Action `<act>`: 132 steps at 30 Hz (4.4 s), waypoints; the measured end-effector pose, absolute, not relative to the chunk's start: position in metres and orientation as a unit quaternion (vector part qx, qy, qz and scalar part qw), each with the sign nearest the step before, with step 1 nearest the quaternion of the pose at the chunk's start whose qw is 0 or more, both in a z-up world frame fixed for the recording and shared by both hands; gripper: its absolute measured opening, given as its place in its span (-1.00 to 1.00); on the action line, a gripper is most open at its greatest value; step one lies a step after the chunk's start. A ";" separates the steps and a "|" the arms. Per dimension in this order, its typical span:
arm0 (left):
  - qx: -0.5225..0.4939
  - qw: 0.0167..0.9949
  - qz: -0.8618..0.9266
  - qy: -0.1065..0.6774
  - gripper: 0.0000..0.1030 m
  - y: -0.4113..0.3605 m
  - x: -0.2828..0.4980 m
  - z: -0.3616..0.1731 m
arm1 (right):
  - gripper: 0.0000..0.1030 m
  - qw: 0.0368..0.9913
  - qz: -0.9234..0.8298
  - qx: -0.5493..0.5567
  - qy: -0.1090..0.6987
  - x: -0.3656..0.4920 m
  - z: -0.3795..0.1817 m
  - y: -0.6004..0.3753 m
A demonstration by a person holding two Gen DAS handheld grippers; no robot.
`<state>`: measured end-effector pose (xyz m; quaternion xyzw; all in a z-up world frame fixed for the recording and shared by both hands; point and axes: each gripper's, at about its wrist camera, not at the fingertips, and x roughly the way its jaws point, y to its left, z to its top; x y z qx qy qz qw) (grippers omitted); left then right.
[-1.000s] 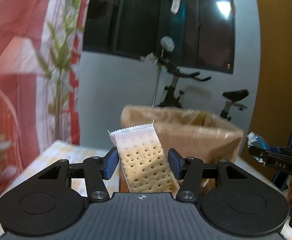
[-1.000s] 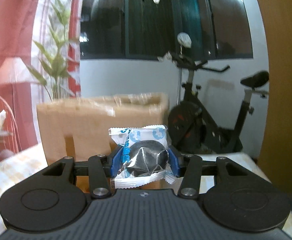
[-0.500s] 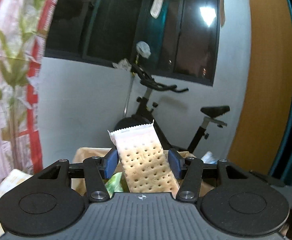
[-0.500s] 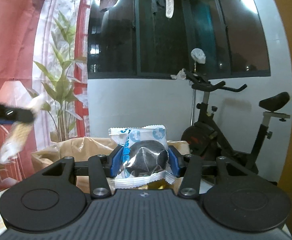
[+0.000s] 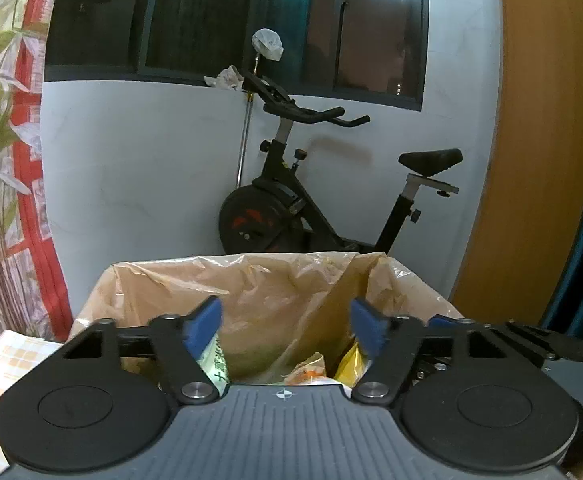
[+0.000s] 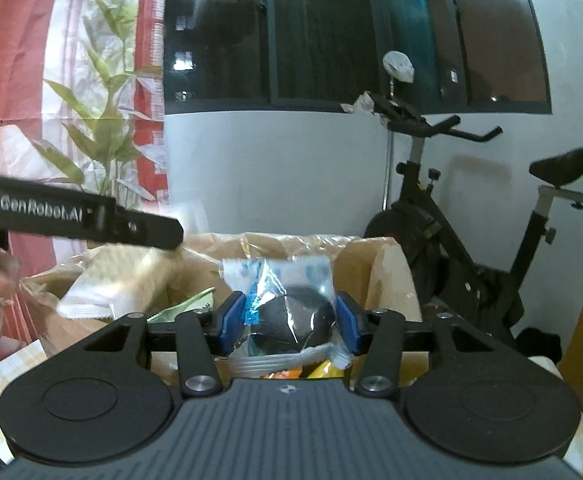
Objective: Organize snacks
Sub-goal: 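Open both tools to drop the snacks into the box, then move both tools back down to the snack pile, then grasp the gold sauce packet with the right tool while the left tool grasps the orange chip bag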
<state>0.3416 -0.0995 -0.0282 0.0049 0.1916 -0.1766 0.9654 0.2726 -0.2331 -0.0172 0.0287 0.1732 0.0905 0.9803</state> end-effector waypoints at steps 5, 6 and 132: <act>-0.005 0.966 -0.172 0.195 0.49 -0.080 0.326 -0.023 | 0.09 0.980 0.087 0.031 0.174 0.262 -0.014 -0.234; -0.010 0.965 -0.172 0.197 0.49 -0.075 0.320 -0.023 | 0.09 0.980 0.087 0.033 0.173 0.257 -0.013 -0.235; -0.282 0.891 -0.032 0.355 0.38 -0.004 0.252 -0.198 | -0.01 0.936 0.100 -0.019 0.336 0.135 -0.162 -0.249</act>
